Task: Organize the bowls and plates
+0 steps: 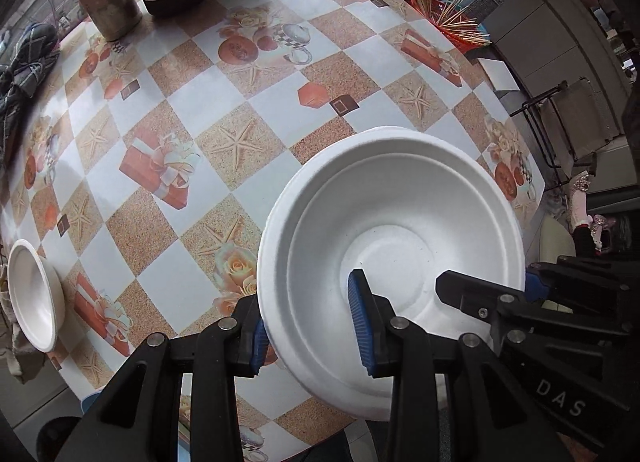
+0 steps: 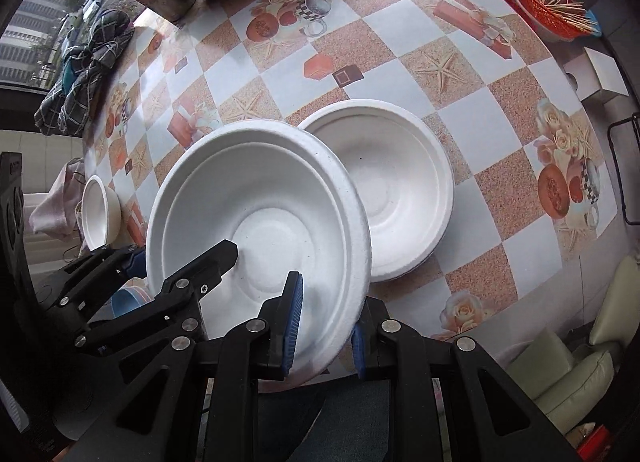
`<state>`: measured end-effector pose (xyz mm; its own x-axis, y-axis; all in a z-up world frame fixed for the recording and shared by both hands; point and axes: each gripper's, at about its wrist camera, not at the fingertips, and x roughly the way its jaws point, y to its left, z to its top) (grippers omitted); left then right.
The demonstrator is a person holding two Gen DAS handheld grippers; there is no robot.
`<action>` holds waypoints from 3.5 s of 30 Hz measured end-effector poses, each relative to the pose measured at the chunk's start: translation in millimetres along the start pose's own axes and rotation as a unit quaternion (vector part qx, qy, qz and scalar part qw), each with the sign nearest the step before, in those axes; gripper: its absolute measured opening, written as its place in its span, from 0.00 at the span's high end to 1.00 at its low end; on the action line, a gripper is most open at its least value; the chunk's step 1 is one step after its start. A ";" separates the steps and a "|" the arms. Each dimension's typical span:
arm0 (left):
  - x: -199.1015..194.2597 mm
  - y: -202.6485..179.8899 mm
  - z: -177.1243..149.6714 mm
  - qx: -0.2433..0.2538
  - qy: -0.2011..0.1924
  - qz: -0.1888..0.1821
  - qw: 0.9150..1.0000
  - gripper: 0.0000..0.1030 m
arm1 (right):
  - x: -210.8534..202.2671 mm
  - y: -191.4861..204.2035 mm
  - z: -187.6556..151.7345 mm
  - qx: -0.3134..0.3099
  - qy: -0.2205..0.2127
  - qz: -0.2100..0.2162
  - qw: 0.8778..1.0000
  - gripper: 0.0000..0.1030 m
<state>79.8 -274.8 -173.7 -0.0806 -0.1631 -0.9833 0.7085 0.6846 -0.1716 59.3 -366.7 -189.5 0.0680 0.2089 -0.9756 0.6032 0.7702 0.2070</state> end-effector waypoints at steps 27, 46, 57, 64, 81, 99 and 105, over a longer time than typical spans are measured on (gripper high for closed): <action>-179.1 141.3 -88.8 -0.077 -0.264 -0.015 0.961 0.12 | -58.3 12.1 -4.6 -0.062 -0.075 0.036 0.995 0.01; -215.4 160.1 -143.0 -0.084 -0.255 0.057 0.962 0.00 | -17.8 162.1 -61.2 -0.232 0.020 0.046 0.971 0.01; -210.7 174.9 -144.0 -0.120 -0.241 0.039 0.962 0.00 | -13.8 152.8 -56.9 -0.207 0.035 0.043 0.977 0.01; -207.3 176.4 -141.8 -0.128 -0.234 0.024 0.963 0.00 | -12.0 146.5 -55.7 -0.196 0.039 0.043 0.979 0.01; -201.3 177.5 -140.2 -0.139 -0.222 0.012 0.965 0.00 | -10.7 144.8 -55.4 -0.191 0.041 0.043 0.980 0.01; -193.4 193.6 -143.6 -0.177 -0.208 0.006 0.962 0.00 | -8.5 147.9 -53.7 -0.182 0.040 0.043 0.982 0.01; -185.3 208.3 -144.1 -0.202 -0.194 0.008 0.960 0.00 | -6.1 149.2 -51.8 -0.182 0.043 0.040 0.982 0.01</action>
<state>141.3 0.3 -35.9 0.2511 -0.3497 -0.9026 0.3705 0.8962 -0.2441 107.8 -221.8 -148.8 0.0266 0.3152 -0.9487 0.2734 0.9105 0.3101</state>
